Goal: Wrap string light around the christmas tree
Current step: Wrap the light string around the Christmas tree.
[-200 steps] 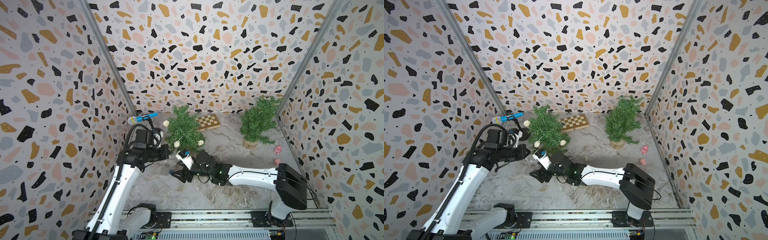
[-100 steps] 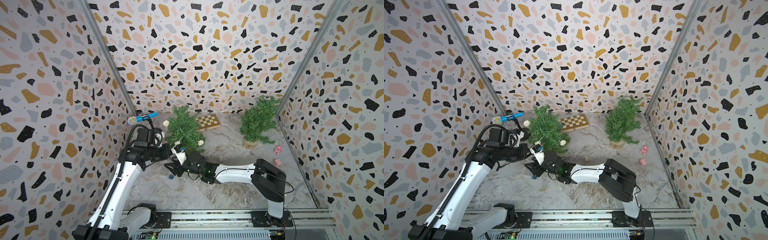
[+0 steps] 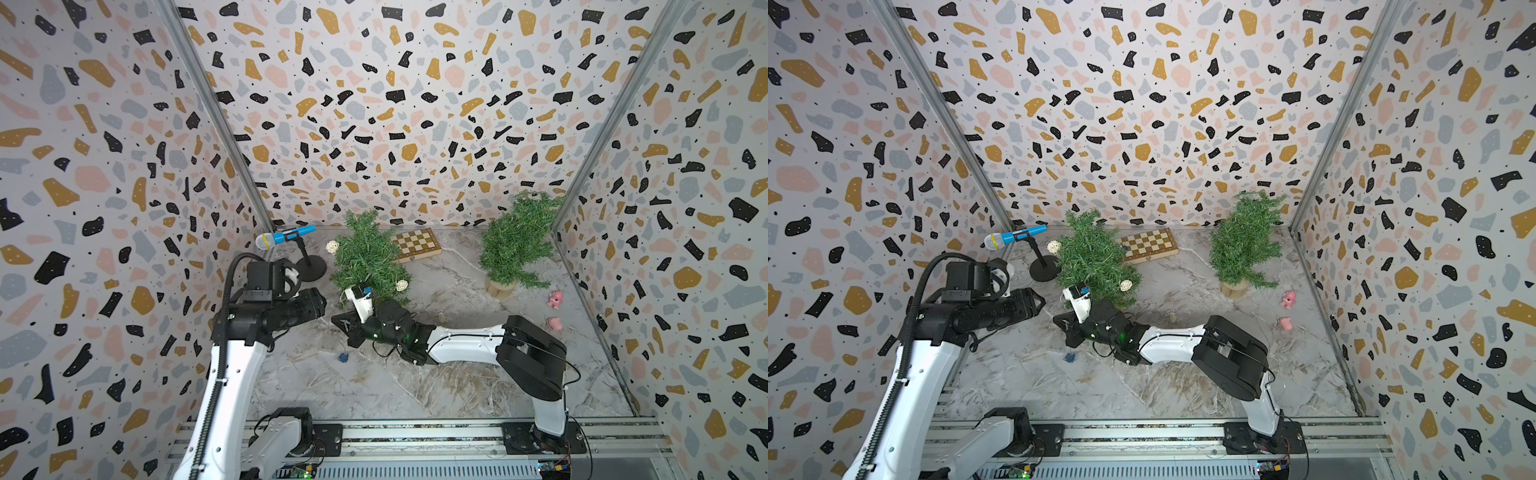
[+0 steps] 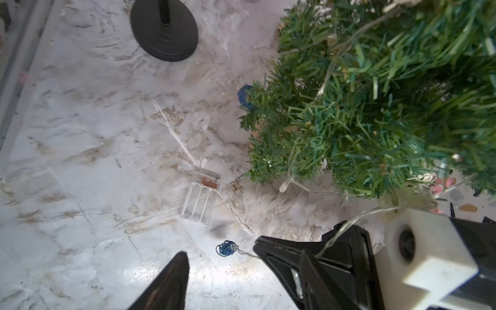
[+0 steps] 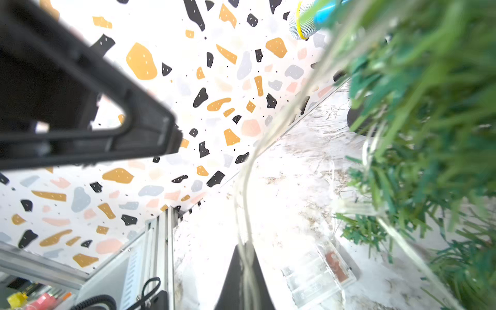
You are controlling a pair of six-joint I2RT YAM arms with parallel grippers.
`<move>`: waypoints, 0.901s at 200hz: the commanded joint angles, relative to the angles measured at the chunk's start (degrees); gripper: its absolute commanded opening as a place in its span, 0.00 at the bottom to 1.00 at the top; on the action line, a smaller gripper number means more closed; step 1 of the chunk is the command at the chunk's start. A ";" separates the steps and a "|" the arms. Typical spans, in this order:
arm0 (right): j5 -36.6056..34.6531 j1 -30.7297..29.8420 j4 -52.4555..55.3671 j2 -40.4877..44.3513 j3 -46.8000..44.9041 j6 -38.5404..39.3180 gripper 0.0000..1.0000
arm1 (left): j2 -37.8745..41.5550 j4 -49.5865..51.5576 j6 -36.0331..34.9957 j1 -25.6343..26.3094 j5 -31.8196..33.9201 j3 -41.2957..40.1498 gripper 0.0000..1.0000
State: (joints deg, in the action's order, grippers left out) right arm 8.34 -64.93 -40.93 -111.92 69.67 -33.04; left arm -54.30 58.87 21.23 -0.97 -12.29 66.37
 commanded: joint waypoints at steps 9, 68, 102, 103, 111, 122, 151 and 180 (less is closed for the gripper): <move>0.05 0.34 -4.47 1.81 1.62 -5.09 0.00 | 2.85 -2.48 5.86 -4.69 -2.45 -7.74 0.69; 2.76 1.30 -11.46 0.91 1.88 -6.95 0.00 | 3.58 -24.01 32.50 -10.63 -31.90 -25.55 0.76; 3.51 1.35 -15.47 1.03 -1.07 -7.63 0.00 | 4.00 -33.61 43.52 -10.61 -35.49 -32.81 0.77; 3.48 1.37 -15.53 0.97 -1.05 -7.64 0.00 | 4.06 -34.20 44.06 -10.62 -35.64 -33.11 0.77; 3.47 1.42 -16.13 0.92 -1.42 -7.66 0.00 | 4.17 -37.86 48.23 -10.63 -36.38 -35.16 0.77; 3.56 1.63 -16.20 1.17 -1.89 -7.57 0.00 | 4.36 -39.41 50.98 -10.63 -36.42 -36.12 0.77; 5.63 1.92 -18.44 0.88 -3.41 -5.14 0.00 | 2.55 -41.70 54.71 -10.63 -39.67 -35.99 0.77; 6.13 1.91 -25.38 -0.05 -7.42 -1.72 0.00 | 1.90 -35.66 50.87 -11.19 -36.52 -35.43 0.78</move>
State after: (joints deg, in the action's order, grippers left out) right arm 13.10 -63.22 -58.89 -111.92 64.77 -38.13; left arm -51.94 21.45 71.79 -11.27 -48.82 30.04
